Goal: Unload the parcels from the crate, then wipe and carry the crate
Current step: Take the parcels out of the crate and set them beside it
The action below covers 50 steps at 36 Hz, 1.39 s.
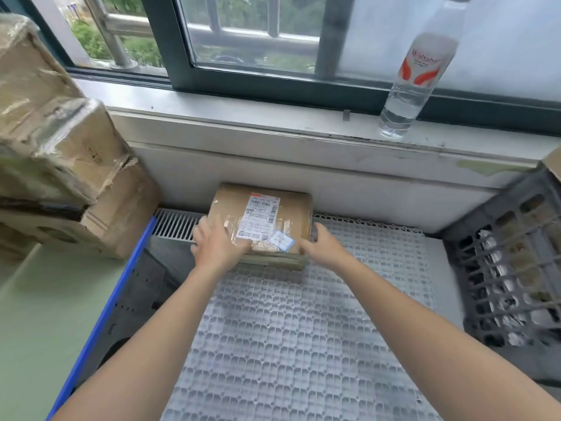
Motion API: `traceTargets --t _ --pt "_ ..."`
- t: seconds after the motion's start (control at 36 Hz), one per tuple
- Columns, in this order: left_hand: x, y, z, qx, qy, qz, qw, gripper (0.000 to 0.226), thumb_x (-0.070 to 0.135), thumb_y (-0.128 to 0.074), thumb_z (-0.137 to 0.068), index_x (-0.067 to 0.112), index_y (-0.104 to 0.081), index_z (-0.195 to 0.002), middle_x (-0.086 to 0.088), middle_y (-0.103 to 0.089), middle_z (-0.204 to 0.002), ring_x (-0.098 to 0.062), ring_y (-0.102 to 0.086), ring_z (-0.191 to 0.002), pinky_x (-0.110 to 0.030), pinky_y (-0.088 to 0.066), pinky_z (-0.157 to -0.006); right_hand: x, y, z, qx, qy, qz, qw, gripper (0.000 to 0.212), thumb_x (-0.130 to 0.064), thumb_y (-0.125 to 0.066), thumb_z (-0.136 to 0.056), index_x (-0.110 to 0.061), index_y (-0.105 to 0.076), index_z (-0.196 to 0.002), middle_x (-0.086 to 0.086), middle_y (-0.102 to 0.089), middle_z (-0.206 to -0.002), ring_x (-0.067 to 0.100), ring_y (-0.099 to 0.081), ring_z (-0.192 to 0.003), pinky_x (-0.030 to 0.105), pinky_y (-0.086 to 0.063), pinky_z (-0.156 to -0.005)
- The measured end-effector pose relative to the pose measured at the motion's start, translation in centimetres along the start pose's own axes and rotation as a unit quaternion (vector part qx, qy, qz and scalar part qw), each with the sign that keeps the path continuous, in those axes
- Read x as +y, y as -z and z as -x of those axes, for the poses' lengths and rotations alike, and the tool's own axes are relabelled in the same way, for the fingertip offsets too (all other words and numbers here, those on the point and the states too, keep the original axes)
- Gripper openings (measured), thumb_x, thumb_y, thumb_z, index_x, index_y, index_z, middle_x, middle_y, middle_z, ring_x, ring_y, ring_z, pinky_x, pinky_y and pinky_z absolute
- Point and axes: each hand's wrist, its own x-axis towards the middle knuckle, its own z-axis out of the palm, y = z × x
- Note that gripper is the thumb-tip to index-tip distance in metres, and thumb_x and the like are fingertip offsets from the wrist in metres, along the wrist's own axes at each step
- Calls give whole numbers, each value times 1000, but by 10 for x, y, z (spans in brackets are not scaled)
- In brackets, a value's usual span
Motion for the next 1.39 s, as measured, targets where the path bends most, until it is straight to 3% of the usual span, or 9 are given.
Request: traceTargets --t 0.08,0.14,0.25,0.44,0.67,0.94,1.06,1.19,1.39 --pt "18 0 12 18 -43 -19 999 83 51 -68 -82 16 -27 -145 -14 -20 -155 -34 -15 -143 -51 -25 -114 -1 14 12 25 -4 26 999 73 -44 -48 -99 -22 -11 -157 6 -29 -158 25 -51 -124 41 -47 -97" --pt "35 -1 21 10 -75 -12 997 86 51 -64 -87 16 -19 -151 -14 -12 -159 -32 -7 -146 -49 -18 -117 -2 25 24 54 8 21 998 69 -43 -47 -99 -22 -14 -156 6 -34 -156 22 -57 -109 34 -51 -82" --pt "72 0 40 11 -134 23 991 84 48 -64 -88 16 -20 -153 -13 -12 -159 -29 -8 -147 -46 -20 -118 -3 52 52 108 46 -7 993 65 -40 -50 -99 -21 -21 -154 8 -41 -150 24 -46 -130 34 -42 -94" --pt "163 13 97 18 -261 83 962 85 50 -64 -87 17 -21 -153 -9 -16 -156 -27 -12 -145 -43 -24 -117 -2 128 136 213 132 -2 968 58 -40 -53 -97 -30 -29 -149 -5 -46 -137 12 -51 -113 36 -50 -90" --pt "256 20 171 48 -349 136 926 83 49 -66 -86 20 -24 -151 -7 -22 -153 -24 -17 -143 -44 -26 -116 22 216 213 313 238 18 919 52 -37 -56 -96 -30 -38 -145 -6 -51 -128 10 -56 -108 21 -41 -80" --pt "361 -15 271 36 -380 136 914 87 49 -67 -85 24 -19 -153 -5 -18 -153 -24 -16 -143 -47 -25 -116 102 312 283 367 302 60 878 51 -37 -58 -92 -30 -42 -140 -10 -53 -127 9 -57 -107 26 -49 -89" --pt "394 -33 298 16 -370 155 916 87 47 -68 -86 26 -17 -153 -6 -18 -154 -26 -16 -144 -48 -24 -116 137 349 292 399 289 75 867 51 -34 -59 -94 -29 -41 -141 -10 -50 -130 9 -54 -111 18 -40 -84" --pt "424 -46 317 -32 -351 200 914 81 37 -67 -89 28 -18 -153 -6 -22 -153 -24 -19 -144 -39 -22 -114 169 388 290 421 257 87 865 48 -35 -58 -94 -23 -45 -138 1 -48 -139 20 -48 -125 41 -44 -102" --pt "449 -56 308 -107 -311 251 911 78 31 -60 -94 33 -13 -156 1 -21 -160 -21 -23 -146 -38 -27 -113 180 423 279 459 167 101 867 51 -36 -56 -95 -22 -41 -142 11 -35 -150 29 -28 -140 44 -31 -110"
